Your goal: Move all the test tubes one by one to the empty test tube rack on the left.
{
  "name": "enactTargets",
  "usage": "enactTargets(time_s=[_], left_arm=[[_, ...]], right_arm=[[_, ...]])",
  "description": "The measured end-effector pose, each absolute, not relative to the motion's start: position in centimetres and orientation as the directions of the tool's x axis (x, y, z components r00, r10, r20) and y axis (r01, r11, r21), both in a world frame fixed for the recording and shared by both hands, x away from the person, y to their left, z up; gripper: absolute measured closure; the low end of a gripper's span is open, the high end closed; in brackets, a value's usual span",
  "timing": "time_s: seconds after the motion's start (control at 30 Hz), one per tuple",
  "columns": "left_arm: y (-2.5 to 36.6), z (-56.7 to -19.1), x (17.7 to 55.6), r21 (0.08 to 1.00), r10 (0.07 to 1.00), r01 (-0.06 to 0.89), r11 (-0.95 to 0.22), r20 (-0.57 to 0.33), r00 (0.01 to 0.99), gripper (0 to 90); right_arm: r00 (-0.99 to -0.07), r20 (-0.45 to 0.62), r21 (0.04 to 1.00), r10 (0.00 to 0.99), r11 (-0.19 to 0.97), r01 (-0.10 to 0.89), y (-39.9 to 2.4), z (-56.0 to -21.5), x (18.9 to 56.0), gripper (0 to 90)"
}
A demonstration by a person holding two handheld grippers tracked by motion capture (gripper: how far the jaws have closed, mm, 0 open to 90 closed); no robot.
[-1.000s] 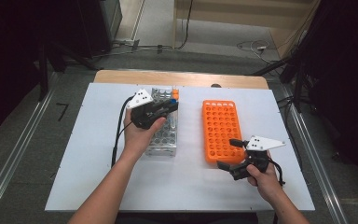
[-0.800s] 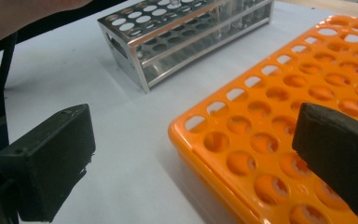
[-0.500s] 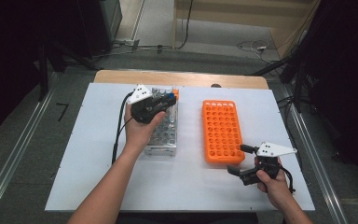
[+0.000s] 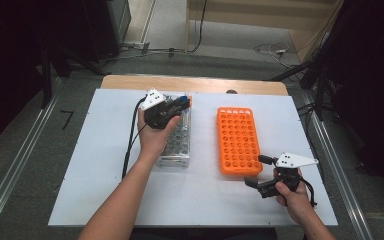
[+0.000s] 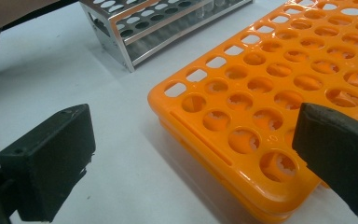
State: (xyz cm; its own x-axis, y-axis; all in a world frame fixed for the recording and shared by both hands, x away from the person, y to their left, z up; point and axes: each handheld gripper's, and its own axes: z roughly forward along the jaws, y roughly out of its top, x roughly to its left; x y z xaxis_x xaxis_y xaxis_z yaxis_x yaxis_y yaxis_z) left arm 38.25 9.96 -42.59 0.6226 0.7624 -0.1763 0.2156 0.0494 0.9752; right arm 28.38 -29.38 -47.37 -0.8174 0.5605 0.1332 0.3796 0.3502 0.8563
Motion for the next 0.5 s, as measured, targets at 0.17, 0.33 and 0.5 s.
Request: enactTargets(time_s=[0.17, 0.33, 0.5], left_arm=[[9.71, -42.81, 38.15, 0.972, 0.767, 0.237, 0.003, -0.155, 0.623, 76.8], [9.67, -42.84, 37.75, 0.967, 0.772, 0.252, -0.033, -0.135, 0.622, 76.8], [9.53, -43.11, 37.44, 0.961, 0.770, 0.267, -0.072, -0.116, 0.628, 76.6]], right_arm=[[-0.818, 0.133, 0.857, 0.560, 0.349, 0.379, -29.43, -47.38, 28.38, 0.0], [-0.815, 0.133, 0.856, 0.564, 0.349, 0.382, -29.47, -47.46, 28.45, 0.0], [-0.814, 0.131, 0.854, 0.566, 0.353, 0.383, -29.46, -47.55, 28.52, 0.0]])
